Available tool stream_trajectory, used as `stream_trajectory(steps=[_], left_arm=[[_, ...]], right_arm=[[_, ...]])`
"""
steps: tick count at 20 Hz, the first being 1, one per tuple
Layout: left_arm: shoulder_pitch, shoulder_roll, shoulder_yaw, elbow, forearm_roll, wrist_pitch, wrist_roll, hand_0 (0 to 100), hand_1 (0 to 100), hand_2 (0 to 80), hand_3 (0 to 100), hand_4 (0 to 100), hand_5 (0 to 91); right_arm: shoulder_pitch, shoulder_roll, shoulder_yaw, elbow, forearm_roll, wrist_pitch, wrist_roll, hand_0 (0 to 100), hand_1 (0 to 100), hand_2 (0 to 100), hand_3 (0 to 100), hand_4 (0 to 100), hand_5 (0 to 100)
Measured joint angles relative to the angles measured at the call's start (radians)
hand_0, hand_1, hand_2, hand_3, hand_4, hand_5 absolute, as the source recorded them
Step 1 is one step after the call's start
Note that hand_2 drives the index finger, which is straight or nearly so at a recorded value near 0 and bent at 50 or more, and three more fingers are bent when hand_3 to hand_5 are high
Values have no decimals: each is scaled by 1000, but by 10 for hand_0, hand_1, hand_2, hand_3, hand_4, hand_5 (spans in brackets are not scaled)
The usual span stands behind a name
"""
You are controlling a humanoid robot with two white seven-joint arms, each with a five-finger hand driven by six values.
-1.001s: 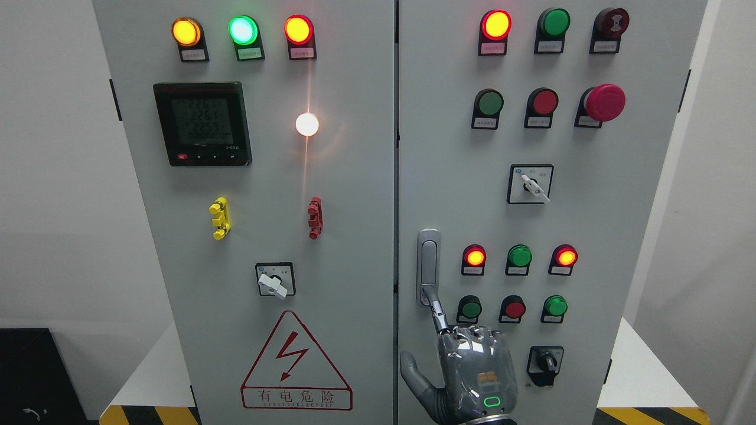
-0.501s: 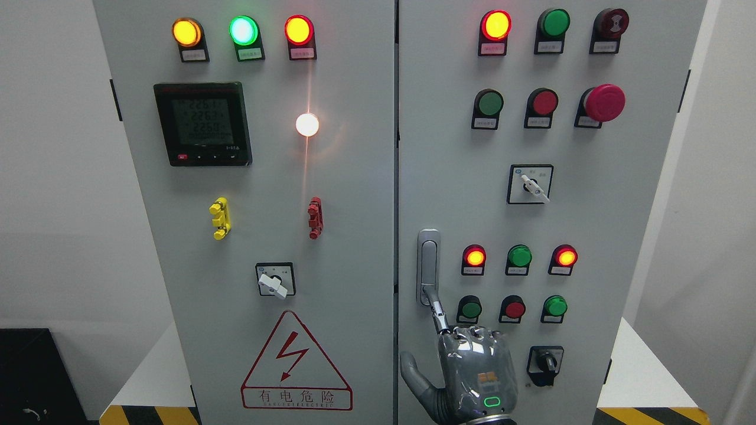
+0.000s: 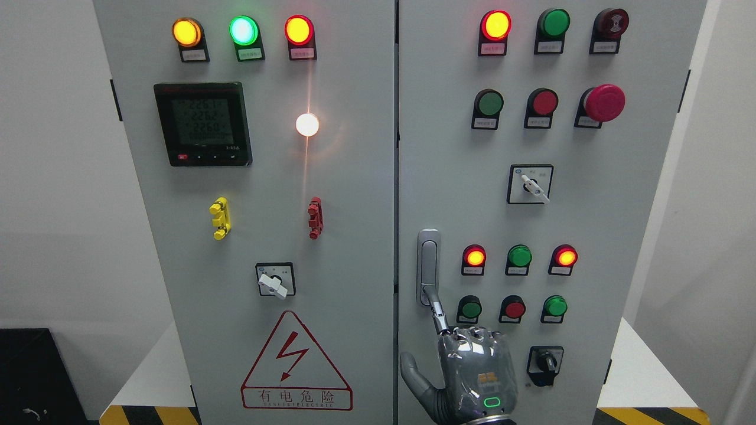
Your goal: Release door handle
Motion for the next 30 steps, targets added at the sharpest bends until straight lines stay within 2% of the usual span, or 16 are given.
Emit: stream_trajectory(steps=[30], left_arm=[[0, 0, 0, 0, 0, 0, 0, 120, 556, 0, 0, 0, 0]], right_arm=[[8, 1, 3, 3, -2, 0, 17, 399, 279, 17, 1000, 995, 1000]])
